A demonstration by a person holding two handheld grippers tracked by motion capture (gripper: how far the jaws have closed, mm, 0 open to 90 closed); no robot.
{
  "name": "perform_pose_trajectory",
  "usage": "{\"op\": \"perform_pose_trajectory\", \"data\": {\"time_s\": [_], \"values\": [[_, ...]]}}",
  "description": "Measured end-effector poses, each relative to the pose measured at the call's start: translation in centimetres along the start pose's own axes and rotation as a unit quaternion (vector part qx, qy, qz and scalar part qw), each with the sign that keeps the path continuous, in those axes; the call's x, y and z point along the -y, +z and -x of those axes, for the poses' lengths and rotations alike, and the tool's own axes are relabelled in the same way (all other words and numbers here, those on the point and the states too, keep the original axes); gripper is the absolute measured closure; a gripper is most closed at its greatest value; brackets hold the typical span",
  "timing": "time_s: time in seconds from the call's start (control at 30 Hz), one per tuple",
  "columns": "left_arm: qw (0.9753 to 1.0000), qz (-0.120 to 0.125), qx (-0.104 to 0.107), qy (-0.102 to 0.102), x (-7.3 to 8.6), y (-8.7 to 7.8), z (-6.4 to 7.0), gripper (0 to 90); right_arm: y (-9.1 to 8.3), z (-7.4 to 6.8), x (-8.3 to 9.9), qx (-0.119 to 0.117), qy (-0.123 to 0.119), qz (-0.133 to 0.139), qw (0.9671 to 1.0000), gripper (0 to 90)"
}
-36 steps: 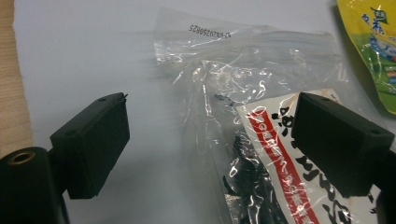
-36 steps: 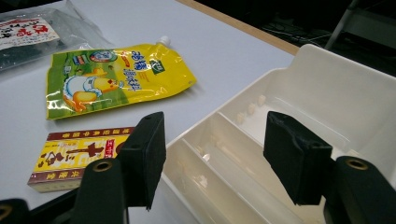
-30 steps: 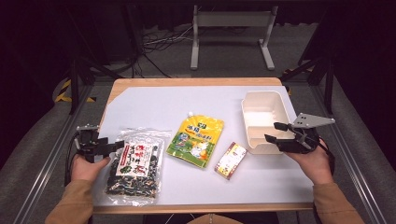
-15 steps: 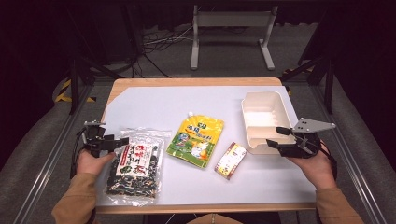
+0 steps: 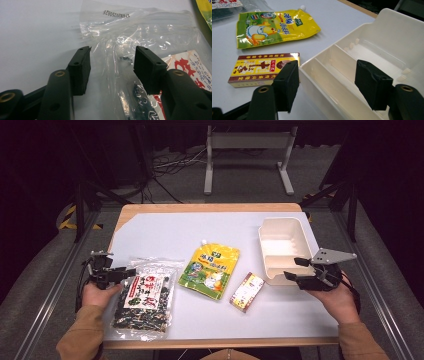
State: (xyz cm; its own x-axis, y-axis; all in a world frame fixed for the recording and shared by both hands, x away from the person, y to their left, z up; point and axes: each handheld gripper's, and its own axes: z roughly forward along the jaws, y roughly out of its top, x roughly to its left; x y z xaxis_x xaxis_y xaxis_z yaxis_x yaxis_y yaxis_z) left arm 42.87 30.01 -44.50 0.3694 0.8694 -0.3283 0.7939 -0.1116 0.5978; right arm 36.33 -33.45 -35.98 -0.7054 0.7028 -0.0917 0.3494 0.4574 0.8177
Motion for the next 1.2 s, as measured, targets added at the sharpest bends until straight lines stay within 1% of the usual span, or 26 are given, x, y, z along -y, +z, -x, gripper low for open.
{"op": "perform_pose_trajectory", "data": {"time_s": [0.03,0.07,0.1,0.17,0.2,0.27,0.37,0.4,0.43,0.47,0.57,0.6,0.67,0.83,0.87,0.97,1.03,1.07,1.1,1.13,1.17,1.2], "values": [[1.0,-0.002,0.001,-0.002,0.0,0.0,0.1,50.3,0.0,0.0,0.0,0.0,0.0,0.0,1.0,36.0],[1.0,-0.003,0.004,-0.001,0.0,0.1,0.2,52.8,0.0,0.0,0.0,0.0,0.0,0.0,1.0,36.0],[0.9999,-0.008,0.009,0.001,0.0,0.2,0.4,58.8,0.0,0.0,0.0,0.002,-0.001,0.0,1.0,36.0],[0.9999,-0.007,0.01,0.003,0.0,0.3,0.5,61.5,-0.1,0.0,0.0,0.002,0.0,0.0,1.0,36.0],[0.9999,-0.01,0.01,0.003,0.0,0.3,0.7,61.5,-0.1,0.0,0.0,0.002,0.0,0.0,1.0,36.0],[0.9998,-0.014,0.006,0.007,-0.1,0.4,0.9,64.3,-0.1,0.0,0.0,0.002,0.0,0.003,1.0,36.0],[0.9997,-0.019,0.012,0.005,-0.1,0.5,1.1,69.8,-0.1,0.0,0.0,0.003,0.001,0.001,1.0,36.0],[0.9997,-0.021,0.015,0.004,-0.1,0.5,1.1,74.5,-0.1,0.0,0.0,0.002,0.001,0.001,1.0,36.0],[0.9996,-0.021,0.017,0.004,-0.1,0.6,1.1,74.5,-0.1,0.0,0.0,0.002,0.001,0.001,1.0,36.0],[0.9995,-0.022,0.022,0.0,-0.1,0.6,1.1,78.2,-0.1,0.0,0.0,0.002,0.0,0.001,1.0,36.1],[0.9994,-0.018,0.029,-0.003,0.0,0.5,1.1,79.4,-0.1,-0.1,0.0,0.002,0.0,0.001,1.0,36.0],[0.9994,-0.018,0.029,-0.003,0.0,0.5,1.1,81.7,-0.1,-0.1,0.0,0.002,0.0,0.001,1.0,36.0],[0.9994,-0.016,0.029,-0.002,-0.1,0.4,1.1,81.7,-0.1,0.0,0.0,0.002,0.001,0.001,1.0,36.1],[0.9993,0.002,0.036,0.005,-0.2,-0.3,1.3,84.5,-0.1,0.0,0.0,0.002,0.001,0.001,1.0,36.2],[0.9992,0.01,0.039,0.005,-0.3,-0.6,1.4,84.7,-0.1,0.0,0.0,0.002,0.001,0.001,1.0,36.3],[0.999,0.029,0.029,0.017,-0.7,-1.9,2.0,85.1,-0.2,0.0,0.0,0.003,0.006,0.0,1.0,37.5],[0.9986,0.042,0.024,0.024,-0.9,-2.8,2.3,85.4,-0.3,0.0,-0.1,-0.002,0.011,0.003,0.9999,37.7],[0.9986,0.042,0.024,0.024,-0.9,-2.8,2.3,85.5,-0.4,0.0,-0.1,-0.005,0.012,0.007,0.9999,37.7],[0.9982,0.047,0.024,0.028,-1.0,-3.3,2.5,85.5,-0.4,-0.1,-0.2,-0.005,0.012,0.009,0.9999,37.7],[0.9974,0.06,0.022,0.032,-1.1,-4.1,2.7,85.6,-0.5,-0.2,-0.3,-0.005,0.01,0.01,0.9999,37.8],[0.9974,0.06,0.022,0.032,-1.1,-4.1,2.7,85.7,-0.5,-0.2,-0.3,-0.005,0.01,0.01,0.9999,37.8],[0.9969,0.068,0.022,0.034,-1.1,-4.6,2.9,85.7,-0.5,-0.2,-0.4,-0.004,0.008,0.01,0.9999,37.8]]}}
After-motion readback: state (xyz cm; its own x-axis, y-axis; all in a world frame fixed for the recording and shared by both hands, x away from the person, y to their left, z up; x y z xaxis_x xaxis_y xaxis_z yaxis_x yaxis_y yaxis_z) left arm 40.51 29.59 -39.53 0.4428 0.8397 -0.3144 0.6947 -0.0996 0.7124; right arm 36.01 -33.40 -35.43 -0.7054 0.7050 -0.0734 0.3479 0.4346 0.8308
